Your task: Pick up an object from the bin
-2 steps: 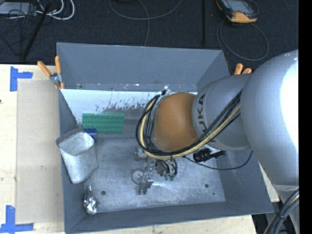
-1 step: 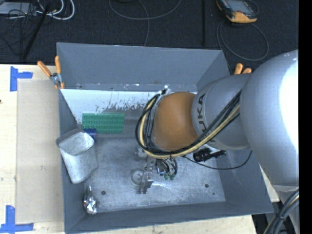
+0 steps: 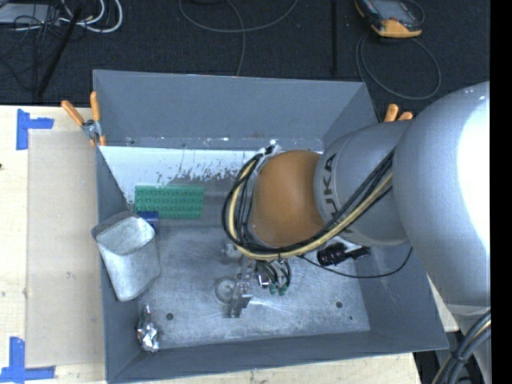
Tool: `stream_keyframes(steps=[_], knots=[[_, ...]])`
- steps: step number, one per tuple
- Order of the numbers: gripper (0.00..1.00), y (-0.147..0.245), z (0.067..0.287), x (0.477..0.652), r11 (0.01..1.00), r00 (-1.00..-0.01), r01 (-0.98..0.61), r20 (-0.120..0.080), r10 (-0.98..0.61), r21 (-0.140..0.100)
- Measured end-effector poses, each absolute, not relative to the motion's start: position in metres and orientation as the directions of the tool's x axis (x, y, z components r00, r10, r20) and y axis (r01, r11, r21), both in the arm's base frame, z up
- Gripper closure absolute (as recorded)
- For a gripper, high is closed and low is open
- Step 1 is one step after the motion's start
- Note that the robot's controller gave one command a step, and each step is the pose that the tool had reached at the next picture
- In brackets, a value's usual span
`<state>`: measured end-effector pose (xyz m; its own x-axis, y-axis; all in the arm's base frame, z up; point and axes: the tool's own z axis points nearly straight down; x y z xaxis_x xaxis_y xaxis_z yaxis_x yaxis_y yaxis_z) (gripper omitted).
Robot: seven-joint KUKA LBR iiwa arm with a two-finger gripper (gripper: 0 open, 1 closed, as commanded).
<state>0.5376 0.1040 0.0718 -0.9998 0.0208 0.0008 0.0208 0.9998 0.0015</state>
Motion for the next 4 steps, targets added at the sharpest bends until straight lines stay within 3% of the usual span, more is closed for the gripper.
stream_keyframes(steps=[2, 3, 4], knots=[[0.00, 0.104, 0.072, 0.538, 0.999, -0.999, 0.035, 0.001, 0.035, 0.001], [1.00, 0.105, 0.074, 0.538, 0.999, -0.999, 0.036, 0.005, 0.036, 0.002], [1.00, 0.105, 0.188, 0.538, 0.999, -0.999, 0.036, 0.001, 0.036, 0.001]])
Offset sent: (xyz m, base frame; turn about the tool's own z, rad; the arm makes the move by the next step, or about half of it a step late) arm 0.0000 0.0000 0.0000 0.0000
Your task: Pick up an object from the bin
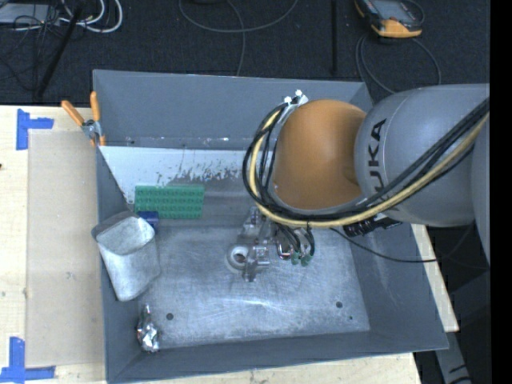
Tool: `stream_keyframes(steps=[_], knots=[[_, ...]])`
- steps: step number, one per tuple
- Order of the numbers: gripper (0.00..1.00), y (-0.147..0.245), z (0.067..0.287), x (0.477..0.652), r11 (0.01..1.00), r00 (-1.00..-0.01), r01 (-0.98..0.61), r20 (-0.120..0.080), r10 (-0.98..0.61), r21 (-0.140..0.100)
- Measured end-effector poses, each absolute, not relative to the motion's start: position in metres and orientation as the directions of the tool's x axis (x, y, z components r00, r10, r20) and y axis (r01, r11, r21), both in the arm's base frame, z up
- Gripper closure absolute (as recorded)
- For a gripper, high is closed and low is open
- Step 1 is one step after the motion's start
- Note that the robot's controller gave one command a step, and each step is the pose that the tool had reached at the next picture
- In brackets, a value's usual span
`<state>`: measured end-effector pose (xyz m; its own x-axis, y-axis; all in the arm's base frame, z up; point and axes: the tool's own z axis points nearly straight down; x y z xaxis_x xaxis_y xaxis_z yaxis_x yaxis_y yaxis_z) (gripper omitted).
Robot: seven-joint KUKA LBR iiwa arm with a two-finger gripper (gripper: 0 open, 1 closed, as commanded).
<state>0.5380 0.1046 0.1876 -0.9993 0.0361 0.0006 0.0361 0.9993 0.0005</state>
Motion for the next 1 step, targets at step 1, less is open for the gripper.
stream_keyframes(steps=[1], knots=[[1.00, 0.1046, 0.1899, 0.5380, 0.999, -0.999, 0.036, 0.000, 0.036, 0.001]])
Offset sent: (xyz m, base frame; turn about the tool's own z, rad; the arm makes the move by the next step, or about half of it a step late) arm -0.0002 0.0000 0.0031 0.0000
